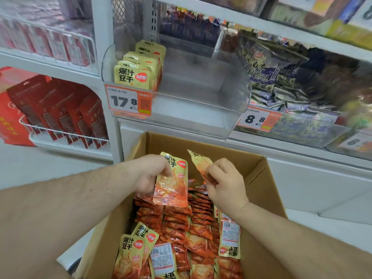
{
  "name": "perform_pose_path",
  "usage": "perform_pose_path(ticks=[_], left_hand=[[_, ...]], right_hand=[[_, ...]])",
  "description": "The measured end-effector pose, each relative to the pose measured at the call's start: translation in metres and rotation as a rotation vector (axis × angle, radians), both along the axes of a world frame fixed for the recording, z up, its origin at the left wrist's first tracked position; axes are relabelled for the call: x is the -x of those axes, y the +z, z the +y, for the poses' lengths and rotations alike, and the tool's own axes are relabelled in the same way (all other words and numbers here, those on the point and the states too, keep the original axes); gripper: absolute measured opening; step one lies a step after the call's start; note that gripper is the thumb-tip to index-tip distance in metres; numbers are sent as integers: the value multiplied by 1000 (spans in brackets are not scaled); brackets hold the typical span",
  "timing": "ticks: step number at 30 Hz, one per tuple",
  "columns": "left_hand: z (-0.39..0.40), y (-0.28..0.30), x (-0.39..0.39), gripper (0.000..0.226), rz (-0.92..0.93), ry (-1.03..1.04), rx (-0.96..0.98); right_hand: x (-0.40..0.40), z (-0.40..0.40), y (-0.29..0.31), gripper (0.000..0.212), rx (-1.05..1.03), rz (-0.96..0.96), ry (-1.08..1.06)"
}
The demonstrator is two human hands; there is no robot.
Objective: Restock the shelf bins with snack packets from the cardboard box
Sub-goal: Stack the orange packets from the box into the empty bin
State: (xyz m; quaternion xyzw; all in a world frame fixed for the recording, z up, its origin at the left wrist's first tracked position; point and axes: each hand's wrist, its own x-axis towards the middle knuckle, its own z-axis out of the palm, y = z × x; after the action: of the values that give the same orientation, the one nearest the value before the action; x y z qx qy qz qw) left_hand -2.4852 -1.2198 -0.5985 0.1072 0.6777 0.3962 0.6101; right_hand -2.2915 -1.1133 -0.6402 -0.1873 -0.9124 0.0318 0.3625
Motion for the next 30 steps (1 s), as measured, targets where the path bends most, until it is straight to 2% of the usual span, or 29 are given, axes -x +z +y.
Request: perform_pose_path(ticks=[3, 5, 6, 9, 14, 16, 18, 20, 22, 23, 27, 30], left_hand=[[-3, 10, -1, 45, -116, 17, -133], [-4, 15, 0, 57, -212, 39, -209], [-5, 20, -1, 56, -224, 36, -238], [-11, 27, -3, 28, -127, 50, -344], [-18, 34, 9, 26, -44, 159, -415], [-20, 41, 17, 29, -9, 179, -456], [-23, 49, 24, 29, 29, 157, -502], [-27, 59, 28, 29, 47, 114, -555], [-30, 69, 31, 30, 43, 68, -613], [-31, 73, 32, 30, 41, 49, -637], [-33, 85, 36, 29, 73, 6, -679], [-33, 89, 41, 30, 105, -11, -675]], right_hand=[[19, -26, 18, 17, -95, 20, 126], [26, -39, 22, 14, -124, -18, 191], [29, -43, 24, 14, -126, -38, 215], [38, -50, 34, 17, -61, -82, 232], [44, -61, 60, 26, 36, -144, 291], [46, -57, 73, 29, 69, -73, 268], [56, -43, 90, 28, 218, 49, 100], [68, -31, 109, 44, 554, 36, -46], [78, -20, 121, 61, 954, -44, 0], [82, -18, 126, 61, 1053, -63, 53], [94, -23, 141, 33, 1109, -108, 158], [100, -24, 147, 24, 1138, -117, 146]])
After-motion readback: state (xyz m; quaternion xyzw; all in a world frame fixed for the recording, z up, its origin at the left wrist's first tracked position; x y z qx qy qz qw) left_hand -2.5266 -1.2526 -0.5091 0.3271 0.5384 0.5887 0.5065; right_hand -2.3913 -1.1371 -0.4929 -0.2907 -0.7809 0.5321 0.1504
